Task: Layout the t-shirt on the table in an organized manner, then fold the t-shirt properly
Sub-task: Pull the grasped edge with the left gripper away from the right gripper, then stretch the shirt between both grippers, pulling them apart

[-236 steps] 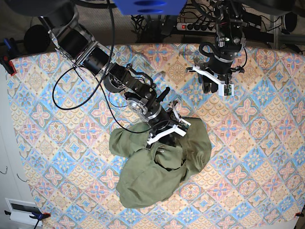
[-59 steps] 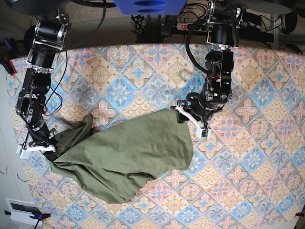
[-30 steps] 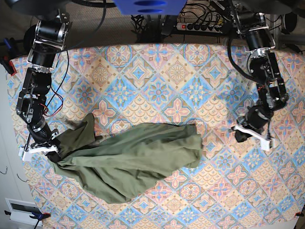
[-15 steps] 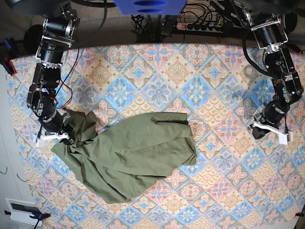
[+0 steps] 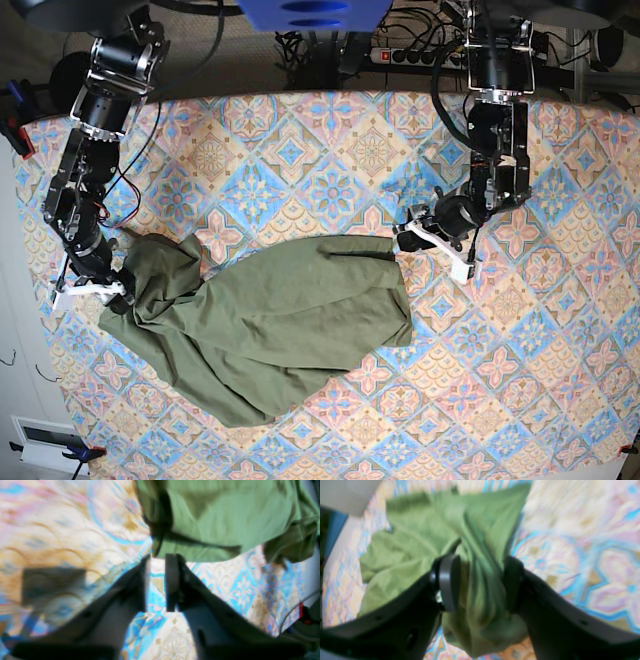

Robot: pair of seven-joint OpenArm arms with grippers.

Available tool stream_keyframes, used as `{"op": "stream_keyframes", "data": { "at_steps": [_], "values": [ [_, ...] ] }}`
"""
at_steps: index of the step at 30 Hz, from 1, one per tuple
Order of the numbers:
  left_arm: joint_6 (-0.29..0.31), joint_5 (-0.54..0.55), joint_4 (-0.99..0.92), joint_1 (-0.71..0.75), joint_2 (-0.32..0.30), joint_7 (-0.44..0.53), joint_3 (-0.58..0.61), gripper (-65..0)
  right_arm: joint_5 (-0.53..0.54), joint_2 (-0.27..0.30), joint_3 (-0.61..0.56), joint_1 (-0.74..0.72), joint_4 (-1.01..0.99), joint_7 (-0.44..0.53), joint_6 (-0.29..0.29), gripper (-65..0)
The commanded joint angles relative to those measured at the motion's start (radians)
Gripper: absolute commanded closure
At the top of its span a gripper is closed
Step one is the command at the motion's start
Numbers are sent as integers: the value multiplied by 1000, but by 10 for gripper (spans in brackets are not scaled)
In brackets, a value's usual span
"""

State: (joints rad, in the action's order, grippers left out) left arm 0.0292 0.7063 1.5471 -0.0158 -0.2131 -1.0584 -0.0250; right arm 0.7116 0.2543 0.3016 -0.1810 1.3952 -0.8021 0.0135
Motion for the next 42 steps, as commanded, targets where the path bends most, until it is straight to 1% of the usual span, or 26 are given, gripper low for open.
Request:
{"op": "stream_keyframes", "data": {
  "at_steps": [1,3,6,8,10,18,20,21,22,24,26,27,31,33,37,41,42],
  "values": [
    [4,9,-9,-26,7,14,6,-199,16,13,5,-10,40,20,-11,-278],
    [4,8,-49,-33,31,33,9,-276,16,13,5,13,68,20,-11,-278],
    [2,8,-79,-33,37,40,9,-378,16,13,5,44,109,20,-11,-278],
    [2,8,-99,-40,48,40,9,-426,16,13,5,56,121,20,-11,-278],
    [2,8,-115,-51,70,40,10,-439,16,13,5,57,123,20,-11,-278],
    [2,8,-261,-140,140,40,10,-436,16,13,5,59,123,20,-11,-276],
    [4,6,-273,-151,157,40,13,-408,16,13,5,59,123,20,-11,-276],
    [4,6,-273,-151,157,40,27,-372,16,13,5,59,123,20,-11,-276],
    [4,6,-273,-152,157,40,44,-315,16,13,5,59,123,20,-11,-276],
    [4,8,-273,-152,154,40,67,-180,16,13,5,59,131,20,-11,-276],
    [4,8,-273,-152,151,39,66,0,16,13,5,59,141,20,-11,-276],
    [4,8,-273,-151,148,39,66,0,16,13,5,59,148,20,-11,-276],
    [4,28,-239,-143,67,40,64,0,16,13,5,64,152,19,-11,-276],
    [4,51,-185,-138,13,40,56,0,16,13,5,82,166,5,-11,-277],
    [4,135,-76,-106,-96,33,-49,0,18,13,3,113,217,-43,-11,-279],
    [4,252,-40,-91,-199,30,-145,0,21,13,-3,153,273,-116,-13,-281],
    [4,272,-33,-85,-216,30,-161,0,32,13,-3,166,281,-135,-13,-287]
  ]
}}
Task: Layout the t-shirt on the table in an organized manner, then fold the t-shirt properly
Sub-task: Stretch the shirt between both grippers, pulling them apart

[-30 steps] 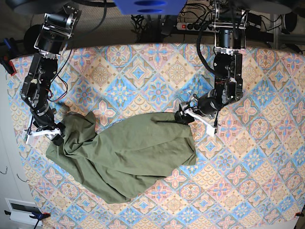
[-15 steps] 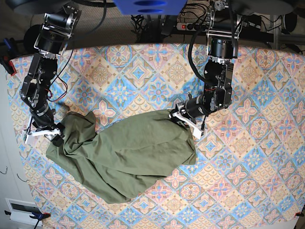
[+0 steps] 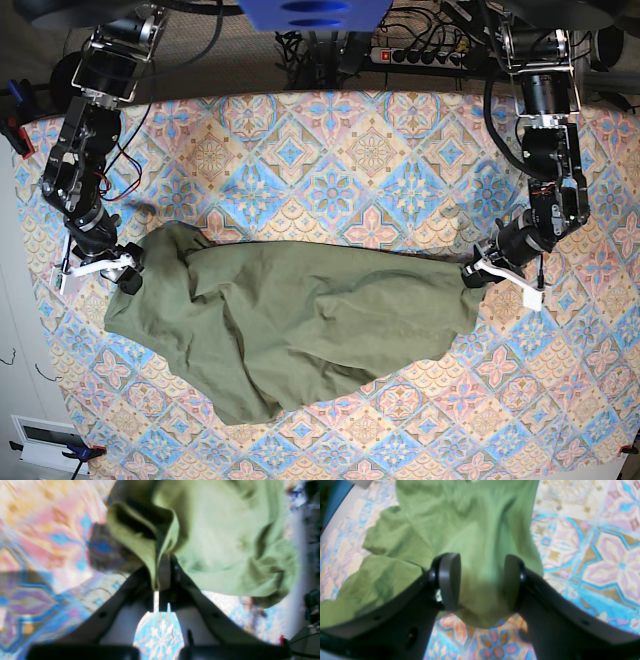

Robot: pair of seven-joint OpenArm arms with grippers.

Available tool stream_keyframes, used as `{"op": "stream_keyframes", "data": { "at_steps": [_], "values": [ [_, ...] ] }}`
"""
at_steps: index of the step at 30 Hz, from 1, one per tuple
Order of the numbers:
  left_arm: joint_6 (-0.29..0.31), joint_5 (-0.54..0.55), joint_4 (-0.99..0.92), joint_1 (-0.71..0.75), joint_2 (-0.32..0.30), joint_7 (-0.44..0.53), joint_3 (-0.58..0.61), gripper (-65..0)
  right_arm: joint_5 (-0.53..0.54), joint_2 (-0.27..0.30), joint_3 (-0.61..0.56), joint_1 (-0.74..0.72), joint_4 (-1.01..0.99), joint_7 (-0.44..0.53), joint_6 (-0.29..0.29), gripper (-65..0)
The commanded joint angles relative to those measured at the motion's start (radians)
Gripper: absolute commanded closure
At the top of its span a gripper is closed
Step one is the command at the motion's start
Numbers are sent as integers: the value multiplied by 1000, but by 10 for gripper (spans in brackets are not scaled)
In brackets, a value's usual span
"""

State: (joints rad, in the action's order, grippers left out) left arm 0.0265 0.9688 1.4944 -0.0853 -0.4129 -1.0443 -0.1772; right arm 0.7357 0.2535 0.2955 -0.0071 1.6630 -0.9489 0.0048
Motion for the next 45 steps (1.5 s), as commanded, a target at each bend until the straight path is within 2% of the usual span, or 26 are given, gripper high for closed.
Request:
{"op": "stream_keyframes", "data": {
  "at_steps": [1,6,10,15,27,30,37,45],
  "values": [
    [6,32,22,-6,-31,16,-31,0,31,14,3,6,18,-6,-4,-300],
    [6,97,39,26,-88,16,-126,0,178,14,3,35,12,-38,-4,-330],
    [6,147,39,54,-102,16,-235,0,184,10,1,62,10,-45,-4,-333],
    [8,197,88,104,-134,16,-307,0,184,8,-57,58,-51,-60,-4,-333],
    [8,195,128,141,-131,17,-313,0,187,2,-255,62,-80,-55,-4,-330],
    [8,195,128,144,-131,17,-313,0,186,-18,-258,54,-86,-35,-4,-330],
    [8,197,127,144,-131,17,-311,0,184,-18,-255,52,-166,6,-4,-329],
    [8,194,125,146,-131,17,-311,0,184,-3,-252,66,-45,-3,-4,-329]
  ]
}}
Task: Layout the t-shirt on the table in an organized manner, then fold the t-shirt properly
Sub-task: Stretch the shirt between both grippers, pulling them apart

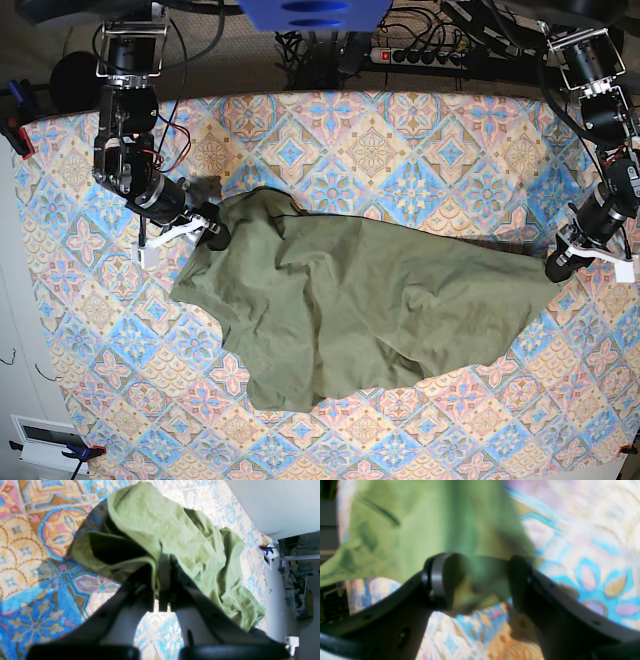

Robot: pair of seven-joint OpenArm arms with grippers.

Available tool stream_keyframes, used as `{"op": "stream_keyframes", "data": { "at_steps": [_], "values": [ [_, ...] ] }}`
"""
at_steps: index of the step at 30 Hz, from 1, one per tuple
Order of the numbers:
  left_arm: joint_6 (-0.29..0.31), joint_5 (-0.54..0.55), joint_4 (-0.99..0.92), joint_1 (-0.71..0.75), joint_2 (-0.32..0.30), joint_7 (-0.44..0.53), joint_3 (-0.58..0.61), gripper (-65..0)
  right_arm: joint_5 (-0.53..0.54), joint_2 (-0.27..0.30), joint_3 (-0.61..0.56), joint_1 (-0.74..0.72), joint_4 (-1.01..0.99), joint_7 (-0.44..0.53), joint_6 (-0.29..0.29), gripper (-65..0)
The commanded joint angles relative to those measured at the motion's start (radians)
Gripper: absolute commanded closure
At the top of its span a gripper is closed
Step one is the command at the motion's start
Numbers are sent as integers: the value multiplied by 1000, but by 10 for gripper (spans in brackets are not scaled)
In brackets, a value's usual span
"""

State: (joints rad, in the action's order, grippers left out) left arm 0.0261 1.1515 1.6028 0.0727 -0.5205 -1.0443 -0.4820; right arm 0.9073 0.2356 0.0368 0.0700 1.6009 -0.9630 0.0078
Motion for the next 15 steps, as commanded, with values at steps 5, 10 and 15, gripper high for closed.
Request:
{"op": "stream_keyframes", "data": {
  "at_steps": [5,10,15],
  "values": [
    [8,11,17,-12,-23,17,-7,0,13,35,7,-5,25,16,-7,-329],
    [8,11,17,-12,-23,17,-7,0,13,55,5,-32,-20,20,-7,-329],
    [8,14,17,-12,-23,17,-7,0,11,55,1,-69,-123,20,-7,-329]
  ]
}}
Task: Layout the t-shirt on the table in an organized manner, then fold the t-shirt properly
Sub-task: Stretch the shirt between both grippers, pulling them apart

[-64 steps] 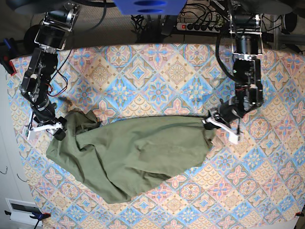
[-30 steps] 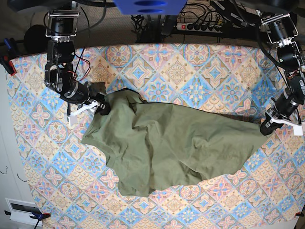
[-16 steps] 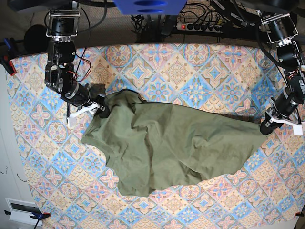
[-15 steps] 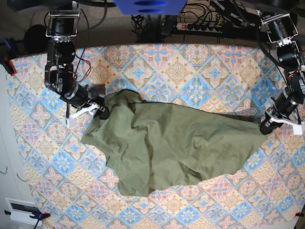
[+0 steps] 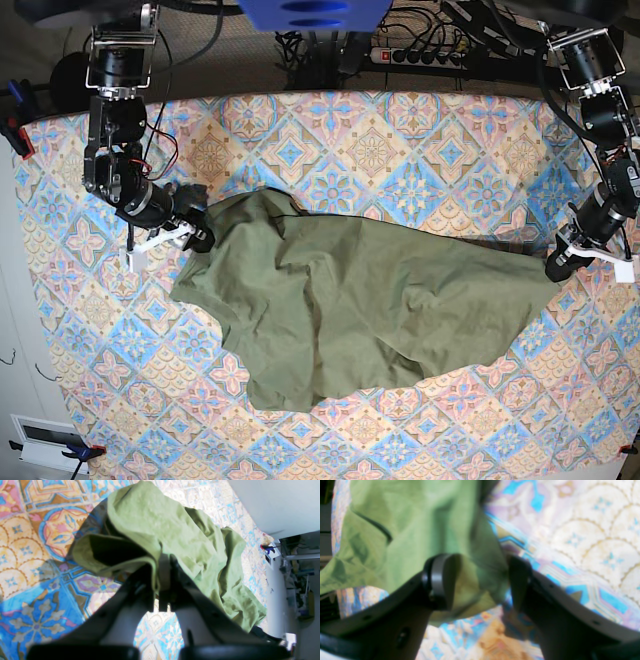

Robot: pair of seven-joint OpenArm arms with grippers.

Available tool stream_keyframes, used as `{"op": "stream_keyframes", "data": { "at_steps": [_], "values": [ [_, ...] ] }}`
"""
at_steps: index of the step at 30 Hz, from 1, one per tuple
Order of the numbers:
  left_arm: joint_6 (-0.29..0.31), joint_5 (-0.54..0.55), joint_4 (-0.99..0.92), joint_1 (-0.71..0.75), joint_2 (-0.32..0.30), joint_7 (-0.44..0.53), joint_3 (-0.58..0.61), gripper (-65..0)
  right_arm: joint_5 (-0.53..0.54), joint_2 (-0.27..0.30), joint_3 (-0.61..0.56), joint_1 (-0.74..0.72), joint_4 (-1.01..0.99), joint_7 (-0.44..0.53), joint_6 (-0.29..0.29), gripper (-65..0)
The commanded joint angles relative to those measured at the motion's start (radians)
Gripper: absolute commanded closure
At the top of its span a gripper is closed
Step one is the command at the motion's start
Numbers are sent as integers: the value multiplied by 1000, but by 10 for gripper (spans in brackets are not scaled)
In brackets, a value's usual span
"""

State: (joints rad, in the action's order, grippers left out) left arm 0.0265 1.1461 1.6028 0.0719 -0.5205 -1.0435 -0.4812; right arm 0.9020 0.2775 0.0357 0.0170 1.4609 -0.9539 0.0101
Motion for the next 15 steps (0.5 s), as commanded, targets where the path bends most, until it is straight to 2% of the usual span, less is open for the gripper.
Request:
{"op": "stream_keyframes", "data": {
  "at_steps": [1,4,8,11,13,15],
  "values": [
    [8,19,17,-11,-23,16,-7,0,16,13,2,-21,5,11,-9,-331],
    [8,19,17,-11,-22,16,-7,0,16,13,2,-25,-25,13,-26,-331],
    [8,16,17,-11,-8,16,-7,0,16,13,3,-27,-64,13,-109,-329],
    [8,16,17,-11,-2,16,-7,0,16,12,3,-27,-82,13,-149,-325],
    [8,16,17,-11,0,16,-6,0,16,12,2,-27,-82,13,-164,-289],
    [8,15,17,-11,10,16,-6,0,16,9,7,-27,-82,13,-170,-216]
  ]
}}
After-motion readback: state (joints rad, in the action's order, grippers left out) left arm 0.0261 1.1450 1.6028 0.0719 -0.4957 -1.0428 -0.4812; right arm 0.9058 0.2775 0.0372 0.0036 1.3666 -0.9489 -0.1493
